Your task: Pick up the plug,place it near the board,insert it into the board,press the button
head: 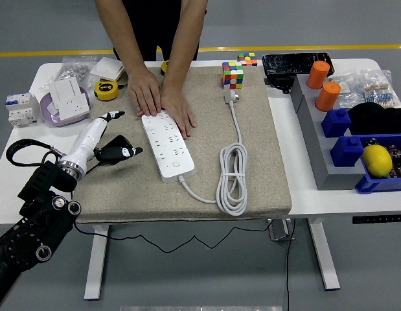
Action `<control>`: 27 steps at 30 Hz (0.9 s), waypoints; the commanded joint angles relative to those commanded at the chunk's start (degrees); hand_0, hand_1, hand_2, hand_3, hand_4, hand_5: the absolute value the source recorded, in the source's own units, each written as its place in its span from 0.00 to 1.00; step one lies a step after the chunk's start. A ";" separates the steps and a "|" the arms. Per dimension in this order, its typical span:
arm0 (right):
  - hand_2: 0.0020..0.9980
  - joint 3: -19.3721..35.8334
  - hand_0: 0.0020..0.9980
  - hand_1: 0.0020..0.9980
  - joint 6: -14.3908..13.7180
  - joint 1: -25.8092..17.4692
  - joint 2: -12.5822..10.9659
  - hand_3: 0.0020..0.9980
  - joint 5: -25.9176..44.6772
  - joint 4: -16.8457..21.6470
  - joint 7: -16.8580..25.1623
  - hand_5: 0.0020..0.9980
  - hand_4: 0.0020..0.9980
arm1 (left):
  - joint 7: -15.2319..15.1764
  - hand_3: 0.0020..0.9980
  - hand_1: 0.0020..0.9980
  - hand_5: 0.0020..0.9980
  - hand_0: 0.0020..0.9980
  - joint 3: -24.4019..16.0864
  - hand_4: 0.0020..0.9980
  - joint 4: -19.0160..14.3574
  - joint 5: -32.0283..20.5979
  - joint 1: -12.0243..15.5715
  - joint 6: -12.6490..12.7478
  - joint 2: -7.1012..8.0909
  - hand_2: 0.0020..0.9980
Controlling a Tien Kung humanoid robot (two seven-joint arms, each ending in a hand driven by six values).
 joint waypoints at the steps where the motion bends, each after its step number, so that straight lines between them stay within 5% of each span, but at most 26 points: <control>1: 0.73 -0.01 0.83 0.74 0.00 0.00 0.00 0.76 0.01 0.00 0.01 0.75 1.00 | -0.04 0.85 0.91 0.33 0.84 0.17 1.00 0.31 0.02 -0.12 0.05 -0.01 0.87; 7: 0.73 -0.12 0.83 0.74 0.08 -0.09 -0.04 0.76 0.06 0.00 -0.02 0.75 1.00 | 0.16 0.85 0.91 0.33 0.84 0.40 1.00 3.20 3.86 -0.79 0.41 -0.32 0.87; 8: 0.73 -0.14 0.83 0.74 0.10 -0.13 -0.03 0.76 0.10 0.00 0.00 0.75 1.00 | 0.20 0.81 0.88 0.23 0.81 0.25 1.00 3.39 4.76 -0.75 0.56 -0.35 0.80; 19: 0.73 -0.26 0.83 0.74 0.05 -0.01 -0.09 0.76 0.36 0.00 0.09 0.75 1.00 | 0.78 0.78 0.82 0.17 0.74 -0.85 0.97 5.84 9.81 -1.18 2.03 -0.65 0.75; 20: 0.73 -0.25 0.83 0.74 0.05 -0.01 -0.08 0.76 0.34 0.00 0.08 0.75 1.00 | 0.82 0.64 0.73 0.16 0.68 -0.93 0.94 6.10 10.25 -1.25 2.43 -0.71 0.66; 25: 0.73 -0.30 0.83 0.74 0.07 -0.09 -0.04 0.76 0.34 0.00 0.06 0.75 1.00 | 0.80 0.64 0.73 0.16 0.68 -1.22 0.94 7.15 12.25 -1.62 4.22 -0.92 0.66; 26: 0.73 -0.33 0.83 0.74 0.08 -0.10 -0.04 0.76 0.36 0.00 0.05 0.75 1.00 | 0.83 0.56 0.67 0.15 0.63 -1.31 0.87 7.36 12.80 -1.70 4.53 -0.96 0.55; 27: 0.73 -0.33 0.83 0.74 0.08 -0.10 -0.04 0.76 0.37 0.00 0.06 0.75 1.00 | 0.83 0.56 0.67 0.15 0.63 -1.41 0.87 7.72 13.38 -1.83 4.80 -1.01 0.55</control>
